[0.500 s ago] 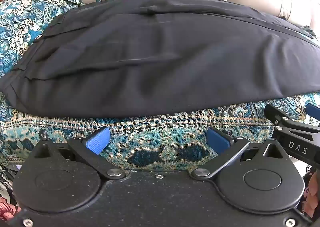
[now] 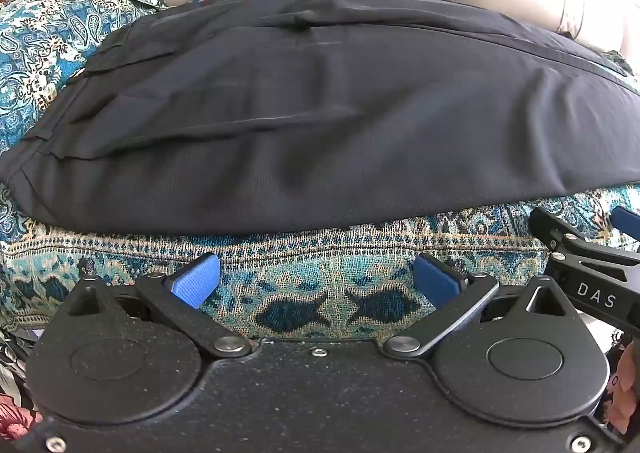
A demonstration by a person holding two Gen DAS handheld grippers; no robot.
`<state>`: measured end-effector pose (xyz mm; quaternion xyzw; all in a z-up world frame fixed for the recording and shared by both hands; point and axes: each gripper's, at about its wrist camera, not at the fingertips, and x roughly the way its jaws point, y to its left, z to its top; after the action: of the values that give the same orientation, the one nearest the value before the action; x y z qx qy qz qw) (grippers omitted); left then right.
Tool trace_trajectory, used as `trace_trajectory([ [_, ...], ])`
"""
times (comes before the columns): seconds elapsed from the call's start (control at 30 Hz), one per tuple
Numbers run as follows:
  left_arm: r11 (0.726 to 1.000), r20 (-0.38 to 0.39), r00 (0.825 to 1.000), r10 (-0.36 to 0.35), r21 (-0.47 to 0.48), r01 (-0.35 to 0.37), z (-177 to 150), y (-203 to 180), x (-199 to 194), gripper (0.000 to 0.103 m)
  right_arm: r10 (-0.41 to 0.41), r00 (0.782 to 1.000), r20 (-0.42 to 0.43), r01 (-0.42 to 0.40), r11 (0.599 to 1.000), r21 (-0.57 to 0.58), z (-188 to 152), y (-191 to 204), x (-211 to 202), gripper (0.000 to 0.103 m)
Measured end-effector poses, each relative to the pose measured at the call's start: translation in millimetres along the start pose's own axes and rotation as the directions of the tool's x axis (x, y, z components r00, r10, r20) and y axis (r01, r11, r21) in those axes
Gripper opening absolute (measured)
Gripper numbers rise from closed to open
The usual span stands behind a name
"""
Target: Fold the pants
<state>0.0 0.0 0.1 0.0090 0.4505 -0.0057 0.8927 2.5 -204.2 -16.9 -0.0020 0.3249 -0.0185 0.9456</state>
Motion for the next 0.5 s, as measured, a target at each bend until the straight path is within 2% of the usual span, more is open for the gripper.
trace_trajectory([
  [0.5, 1.000, -0.002, 1.000, 0.000, 0.000, 0.000, 0.1, 0.0, 0.1, 0.103, 0.000, 1.000, -0.003, 0.000, 1.000, 0.001, 0.9, 0.8, 1.5, 0.103],
])
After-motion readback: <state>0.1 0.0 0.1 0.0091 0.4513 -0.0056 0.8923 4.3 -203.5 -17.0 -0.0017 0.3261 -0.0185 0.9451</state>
